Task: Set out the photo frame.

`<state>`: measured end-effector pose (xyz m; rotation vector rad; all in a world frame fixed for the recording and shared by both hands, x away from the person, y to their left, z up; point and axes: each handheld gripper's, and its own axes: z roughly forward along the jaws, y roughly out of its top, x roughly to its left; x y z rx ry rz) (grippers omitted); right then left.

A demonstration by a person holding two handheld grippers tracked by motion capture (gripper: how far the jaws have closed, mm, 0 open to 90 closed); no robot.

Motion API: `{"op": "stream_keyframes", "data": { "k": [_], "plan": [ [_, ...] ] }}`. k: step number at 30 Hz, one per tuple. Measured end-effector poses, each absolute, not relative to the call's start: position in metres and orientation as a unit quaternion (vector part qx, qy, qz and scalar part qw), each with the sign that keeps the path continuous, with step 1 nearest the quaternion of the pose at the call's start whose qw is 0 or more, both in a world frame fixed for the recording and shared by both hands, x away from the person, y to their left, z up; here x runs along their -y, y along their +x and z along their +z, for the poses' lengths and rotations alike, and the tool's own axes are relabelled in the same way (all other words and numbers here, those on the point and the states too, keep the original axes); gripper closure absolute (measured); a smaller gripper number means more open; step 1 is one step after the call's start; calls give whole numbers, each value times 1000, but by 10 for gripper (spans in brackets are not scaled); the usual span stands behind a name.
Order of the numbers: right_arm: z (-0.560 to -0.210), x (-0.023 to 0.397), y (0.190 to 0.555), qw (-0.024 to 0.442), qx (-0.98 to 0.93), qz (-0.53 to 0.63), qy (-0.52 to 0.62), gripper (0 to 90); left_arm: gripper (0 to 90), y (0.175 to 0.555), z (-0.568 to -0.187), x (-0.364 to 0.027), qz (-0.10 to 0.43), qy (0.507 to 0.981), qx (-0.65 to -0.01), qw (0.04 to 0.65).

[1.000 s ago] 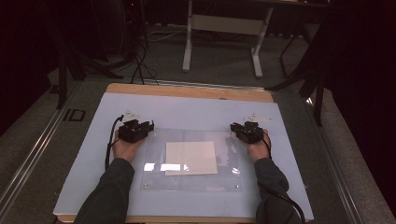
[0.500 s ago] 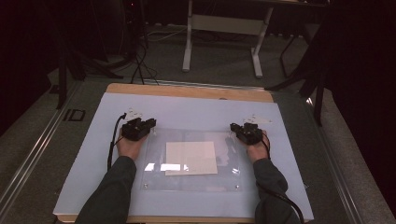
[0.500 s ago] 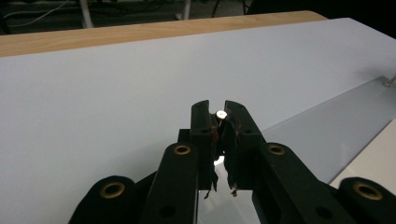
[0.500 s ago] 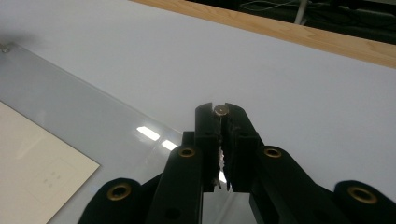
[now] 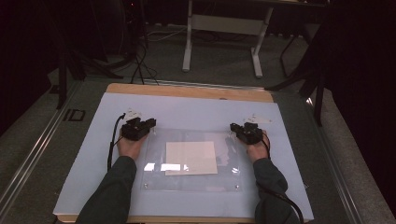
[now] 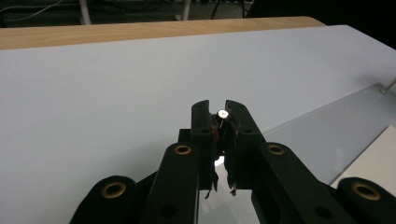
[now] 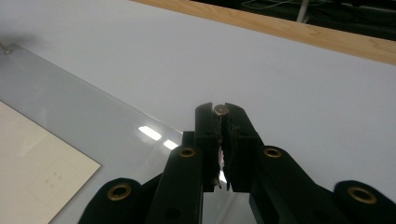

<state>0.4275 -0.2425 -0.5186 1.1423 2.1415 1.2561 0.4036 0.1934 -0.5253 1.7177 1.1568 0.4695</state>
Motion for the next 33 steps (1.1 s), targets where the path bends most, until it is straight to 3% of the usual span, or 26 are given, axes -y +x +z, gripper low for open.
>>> {"op": "stream_keyframes", "data": {
  "k": [19,33],
  "plan": [
    [-516,242,430,192,-772,441,416,852,835,407,-524,-193,185,711,-480,479],
    [-512,242,441,159,-774,430,436,854,840,417,-522,-193,167,715,-493,467]
  ]
}}
